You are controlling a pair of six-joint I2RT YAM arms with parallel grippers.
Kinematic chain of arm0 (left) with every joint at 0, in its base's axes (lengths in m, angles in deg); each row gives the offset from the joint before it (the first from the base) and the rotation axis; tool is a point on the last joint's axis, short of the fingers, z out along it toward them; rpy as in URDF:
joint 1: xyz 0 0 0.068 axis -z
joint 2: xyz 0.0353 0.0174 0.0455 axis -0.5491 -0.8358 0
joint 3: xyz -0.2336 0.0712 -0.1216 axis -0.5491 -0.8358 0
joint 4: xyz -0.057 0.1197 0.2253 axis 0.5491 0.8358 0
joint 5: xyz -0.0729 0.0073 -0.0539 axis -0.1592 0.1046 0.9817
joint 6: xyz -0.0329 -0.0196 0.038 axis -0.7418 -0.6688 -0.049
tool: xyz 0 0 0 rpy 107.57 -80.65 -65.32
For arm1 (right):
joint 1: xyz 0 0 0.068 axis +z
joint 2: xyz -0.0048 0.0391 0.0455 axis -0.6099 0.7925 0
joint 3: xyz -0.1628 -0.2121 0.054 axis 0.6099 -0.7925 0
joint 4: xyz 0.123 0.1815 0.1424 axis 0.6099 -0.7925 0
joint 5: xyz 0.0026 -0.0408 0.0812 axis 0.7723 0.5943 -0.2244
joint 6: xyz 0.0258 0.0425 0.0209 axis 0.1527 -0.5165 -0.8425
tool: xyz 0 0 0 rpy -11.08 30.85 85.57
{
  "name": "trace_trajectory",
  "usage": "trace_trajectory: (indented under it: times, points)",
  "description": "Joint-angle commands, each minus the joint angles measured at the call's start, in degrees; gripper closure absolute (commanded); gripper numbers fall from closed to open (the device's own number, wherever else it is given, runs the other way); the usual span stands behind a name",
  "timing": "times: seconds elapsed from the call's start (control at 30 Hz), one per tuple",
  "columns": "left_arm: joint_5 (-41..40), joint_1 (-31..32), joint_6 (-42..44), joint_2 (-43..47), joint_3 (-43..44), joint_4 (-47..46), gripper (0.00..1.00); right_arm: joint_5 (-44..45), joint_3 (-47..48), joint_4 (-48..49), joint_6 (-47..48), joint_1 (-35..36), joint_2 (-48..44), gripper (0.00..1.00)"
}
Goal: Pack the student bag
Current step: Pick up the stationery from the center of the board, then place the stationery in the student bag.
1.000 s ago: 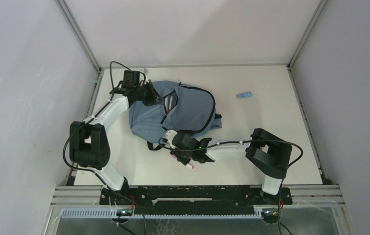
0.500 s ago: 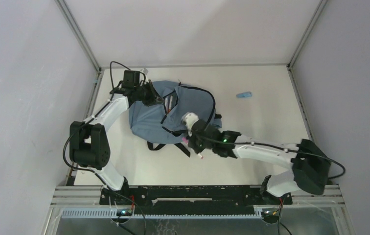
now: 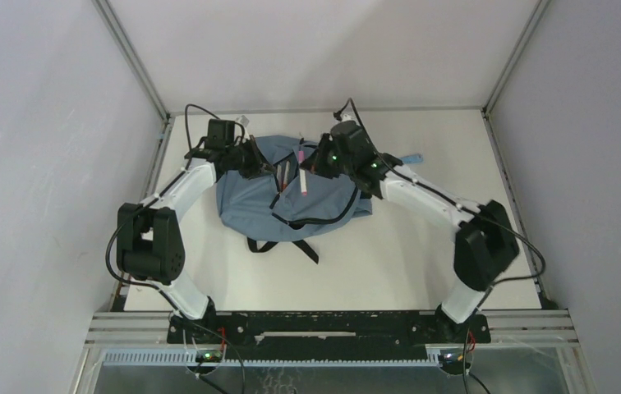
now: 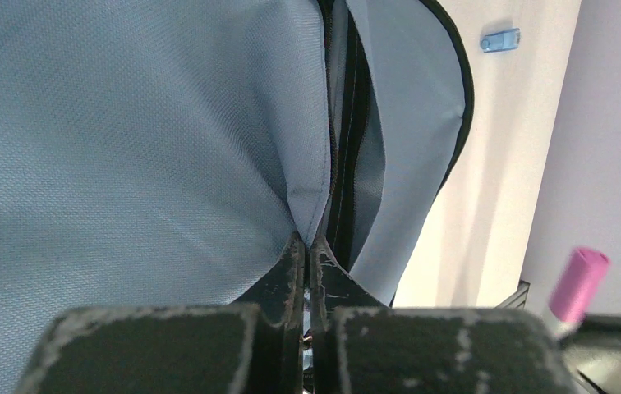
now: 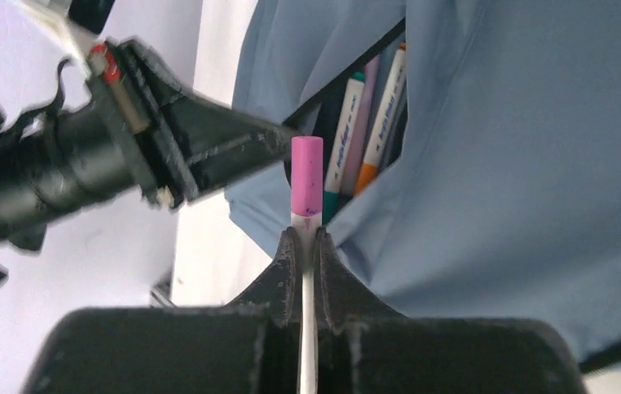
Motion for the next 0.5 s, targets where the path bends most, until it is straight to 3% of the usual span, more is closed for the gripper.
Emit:
trace_trajectory:
  times: [0.0, 0.23, 0.47]
  points:
    - [2.22, -0.23, 0.6, 3.63, -0.46, -1.19, 1.0, -1.7, 7.41, -0.33, -12.57, -0.36, 8.91, 1.0]
    - [2.82, -0.15, 0.63, 4.47, -0.75, -2.0, 1.0, 1.68, 13.69, 1.14, -20.5, -1.78, 19.36, 1.0]
    - [4.13, -0.15, 0.78, 4.25, -0.84, -2.27, 1.0, 0.92, 22.48, -3.1, -21.92, -1.69, 27.07, 1.0]
